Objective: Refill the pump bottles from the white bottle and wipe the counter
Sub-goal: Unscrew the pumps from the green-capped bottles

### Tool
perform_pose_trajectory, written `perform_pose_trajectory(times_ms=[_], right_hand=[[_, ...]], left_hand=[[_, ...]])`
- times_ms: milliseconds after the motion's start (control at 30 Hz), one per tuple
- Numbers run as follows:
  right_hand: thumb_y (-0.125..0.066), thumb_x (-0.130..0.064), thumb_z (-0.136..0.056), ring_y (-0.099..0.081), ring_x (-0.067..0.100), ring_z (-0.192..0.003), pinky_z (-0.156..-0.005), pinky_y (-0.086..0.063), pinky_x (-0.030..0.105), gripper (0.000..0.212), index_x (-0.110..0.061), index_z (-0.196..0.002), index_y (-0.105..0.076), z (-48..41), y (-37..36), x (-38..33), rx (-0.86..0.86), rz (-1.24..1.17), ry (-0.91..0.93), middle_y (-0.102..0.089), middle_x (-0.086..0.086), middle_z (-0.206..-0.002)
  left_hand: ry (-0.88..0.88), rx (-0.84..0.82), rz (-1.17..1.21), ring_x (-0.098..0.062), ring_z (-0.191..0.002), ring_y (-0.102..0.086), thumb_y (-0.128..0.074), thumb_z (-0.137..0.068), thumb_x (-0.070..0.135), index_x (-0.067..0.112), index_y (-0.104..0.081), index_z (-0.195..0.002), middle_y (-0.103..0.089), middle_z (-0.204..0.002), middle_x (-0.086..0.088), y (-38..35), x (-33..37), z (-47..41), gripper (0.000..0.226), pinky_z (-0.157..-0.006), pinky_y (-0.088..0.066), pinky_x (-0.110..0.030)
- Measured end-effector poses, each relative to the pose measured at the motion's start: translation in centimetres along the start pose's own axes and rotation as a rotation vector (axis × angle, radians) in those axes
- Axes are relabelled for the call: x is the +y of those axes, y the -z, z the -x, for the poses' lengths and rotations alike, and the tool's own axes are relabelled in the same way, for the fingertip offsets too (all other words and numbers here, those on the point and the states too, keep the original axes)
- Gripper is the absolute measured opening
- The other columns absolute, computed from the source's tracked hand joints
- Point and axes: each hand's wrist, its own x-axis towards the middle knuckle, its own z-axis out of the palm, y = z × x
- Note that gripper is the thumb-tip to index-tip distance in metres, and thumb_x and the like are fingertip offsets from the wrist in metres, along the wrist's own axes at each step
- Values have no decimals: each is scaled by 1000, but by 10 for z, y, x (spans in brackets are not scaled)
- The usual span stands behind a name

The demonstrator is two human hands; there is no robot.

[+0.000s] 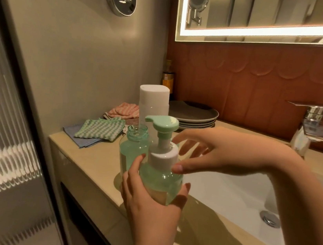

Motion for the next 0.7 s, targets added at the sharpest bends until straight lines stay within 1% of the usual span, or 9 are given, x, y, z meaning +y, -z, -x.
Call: perform_pose_trajectory(times_ms=[67,167,233,300,333,400,467,567,700], right_hand=[[-60,-60,-72,-53,-9,-94,-83,-45,10,56,-40,-123,-49,-2,-1,1,-3,-18,26,-57,-21,-116],[-64,-60,-66,-50,-20,-83,-68,-40,-1,36,-47,-96,-48,-4,-1,4,41,-39,30,-53,-30,-95],[-67,-58,-64,-47,-25,-79,-65,-38,-3,32,-46,-87,-48,-7,-1,7,75,-63,36,-53,-31,-88],[-70,-53,-66,-49,-24,-77,-63,-38,-3,28,-44,-84,-51,-10,-2,11,92,-110,43,-57,-31,-83],[-72,-50,-66,-49,-24,-75,-61,-38,-3,27,-43,-83,-52,-13,-3,12,100,-137,50,-58,-34,-77],[-75,-47,-65,-49,-26,-72,-58,-37,-3,28,-42,-80,-52,-17,-6,14,123,-177,59,-56,-40,-69],[-77,-48,-61,-50,-25,-72,-58,-37,-3,32,-41,-78,-51,-21,-10,16,158,-192,72,-57,-35,-69],[-80,-44,-60,-51,-23,-72,-60,-38,-2,34,-40,-76,-51,-28,-16,19,229,-204,113,-57,-31,-70],[-83,-28,-64,-57,-16,-85,-70,-43,2,39,-38,-88,-54,-37,-21,30,237,-352,188,-63,-31,-80]], left_hand=[[52,-69,1,-9,-131,-28,-87,-56,31,66,-22,-112,-27,-120,31,-4,2,6,93,-110,-31,-40],[105,-178,20,-14,-129,-35,-84,-59,40,66,-18,-124,-37,-136,18,-10,6,7,96,-108,-36,-42],[87,-236,13,-13,-118,-46,-83,-60,45,68,-12,-122,-48,-124,16,-11,6,4,96,-99,-44,-39],[32,-272,-16,-7,-108,-46,-82,-59,50,69,-9,-119,-45,-111,22,-9,4,0,96,-92,-46,-33],[11,-286,-26,-7,-107,-46,-81,-58,52,70,-8,-118,-43,-111,24,-7,2,-2,97,-91,-47,-32],[-11,-326,-36,-10,-111,-49,-82,-56,55,74,-6,-118,-43,-115,23,-3,-1,-6,99,-93,-48,-37],[-25,-350,-51,-14,-113,-53,-80,-50,61,77,-3,-119,-47,-118,22,0,-3,-7,104,-92,-50,-41],[-34,-361,-84,-14,-113,-54,-66,-42,72,73,-3,-124,-52,-128,18,1,-7,-11,103,-92,-50,-40],[-50,-398,-85,-8,-126,-44,-65,-43,75,79,4,-117,-42,-140,19,1,-15,-18,102,-101,-44,-38]])
